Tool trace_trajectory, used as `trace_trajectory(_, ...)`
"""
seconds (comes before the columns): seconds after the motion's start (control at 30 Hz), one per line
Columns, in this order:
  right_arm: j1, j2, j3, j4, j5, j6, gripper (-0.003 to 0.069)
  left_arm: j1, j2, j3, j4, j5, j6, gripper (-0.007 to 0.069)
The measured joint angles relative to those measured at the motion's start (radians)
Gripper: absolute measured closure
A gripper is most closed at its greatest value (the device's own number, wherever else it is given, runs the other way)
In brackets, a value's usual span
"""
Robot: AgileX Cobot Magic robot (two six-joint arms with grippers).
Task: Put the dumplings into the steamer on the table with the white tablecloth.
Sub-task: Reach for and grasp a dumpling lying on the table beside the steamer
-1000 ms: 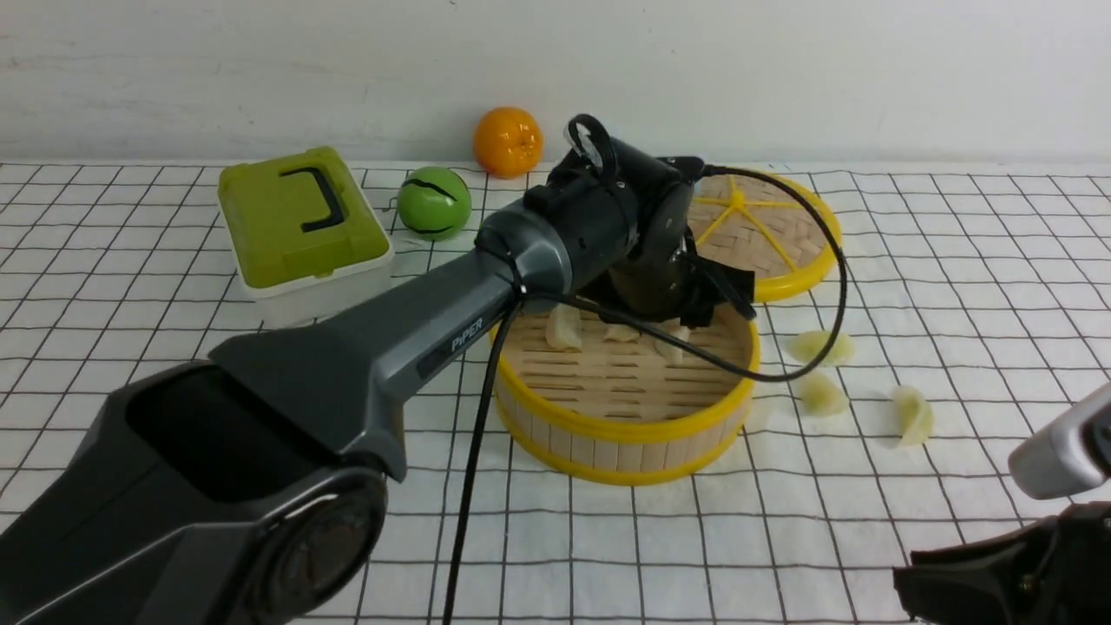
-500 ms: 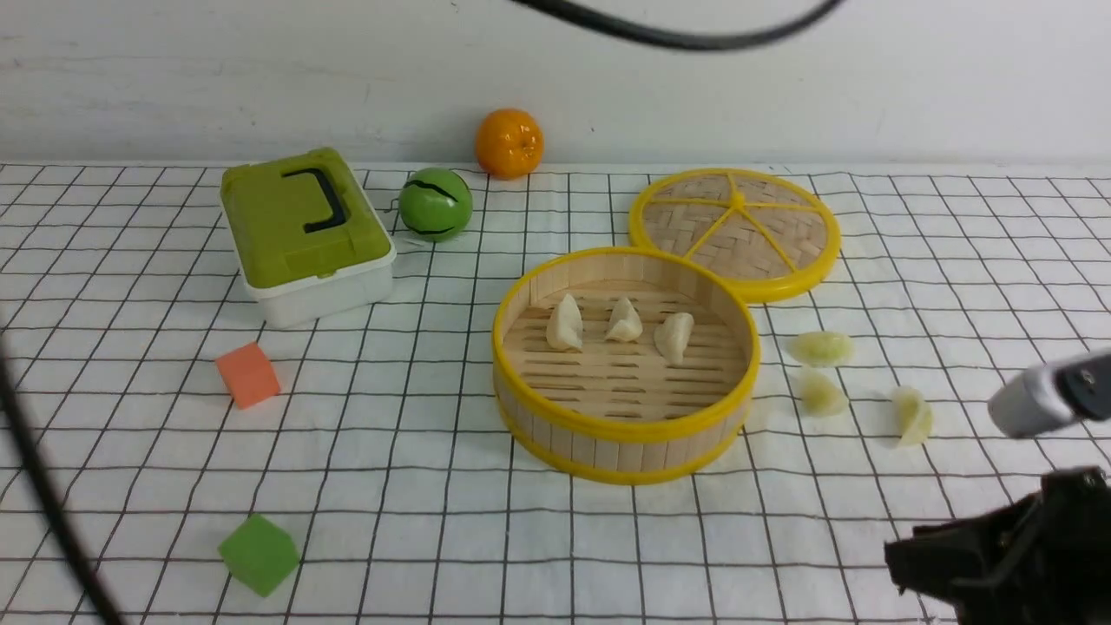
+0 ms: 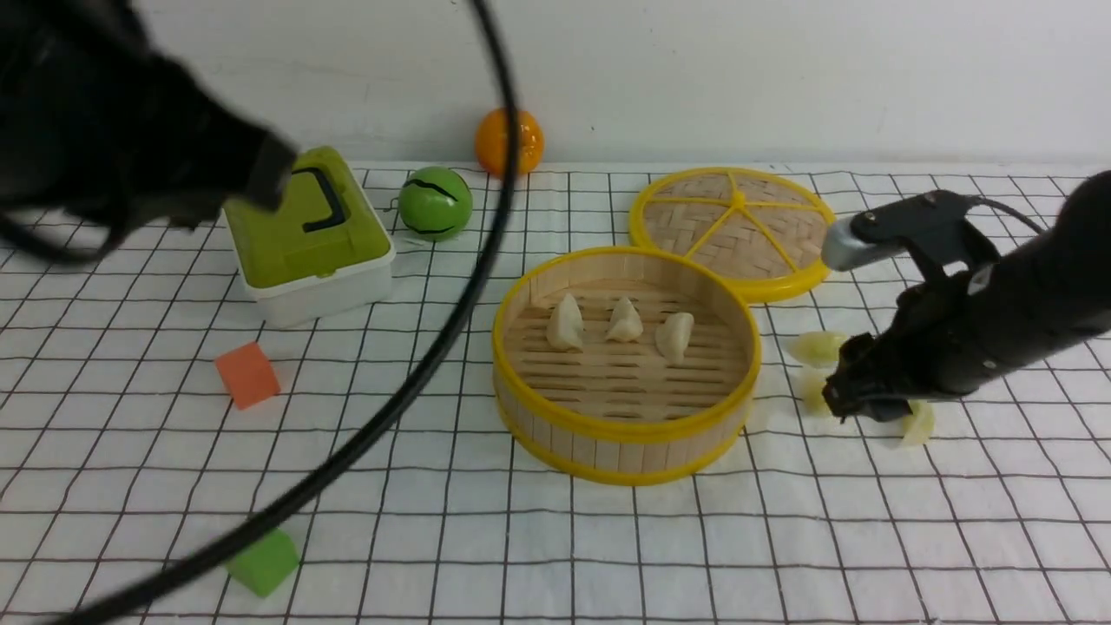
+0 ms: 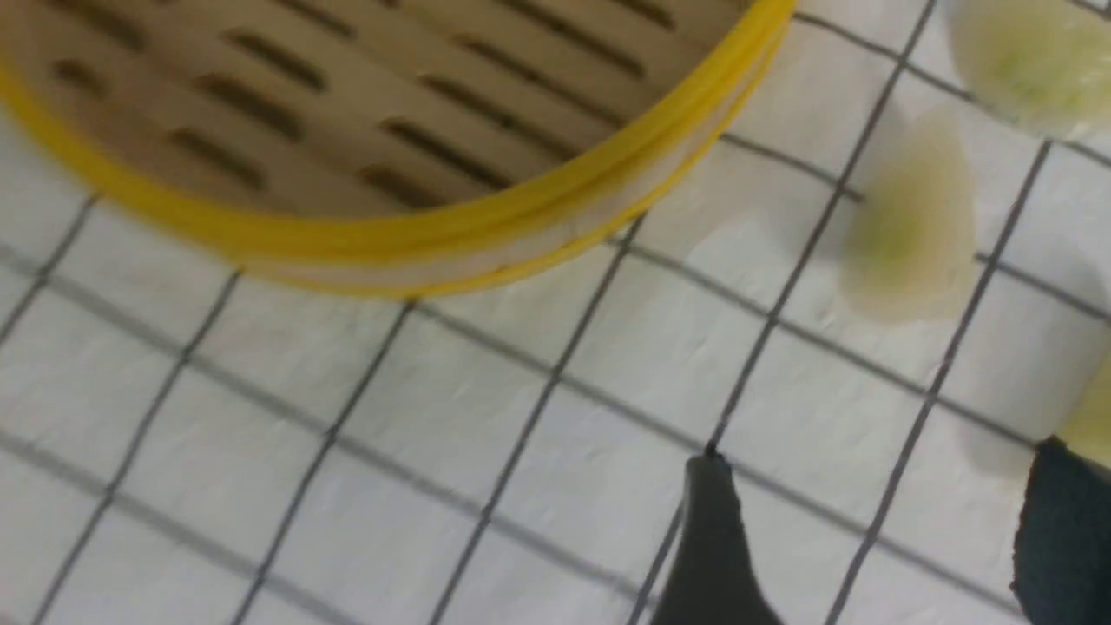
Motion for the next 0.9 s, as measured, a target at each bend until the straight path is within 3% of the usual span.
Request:
trace_trajectory(0.37,-0.046,0.300,-0.229,0.027,-0.036,0.048,0.0227,0.000,-0.438,0.541,0.224,-0.028,-0.274,0.0637)
trace_trajectory(0.43,-0.046,0.318,-0.233,0.034,-0.041,0.046,0.0242,0.000,-0.467,0.571,0.241,-0.028,-0.288,0.0637)
trace_trajectory(0.57,-0.046,0.355,-0.237,0.037,-0.041,0.045,0.0373,0.000,-0.537,0.661,0.294,-0.034,-0.311,0.0637)
trace_trajectory(0.67,-0.047,0.355,-0.237,0.039,-0.041,0.045,0.0426,0.000,-0.548,0.692,0.320,-0.043,-0.315,0.0637)
trace_trajectory(0.9,-0.047,0.282,-0.236,0.000,0.007,0.045,0.0425,0.000,-0.548,0.772,0.360,-0.095,-0.350,0.0637)
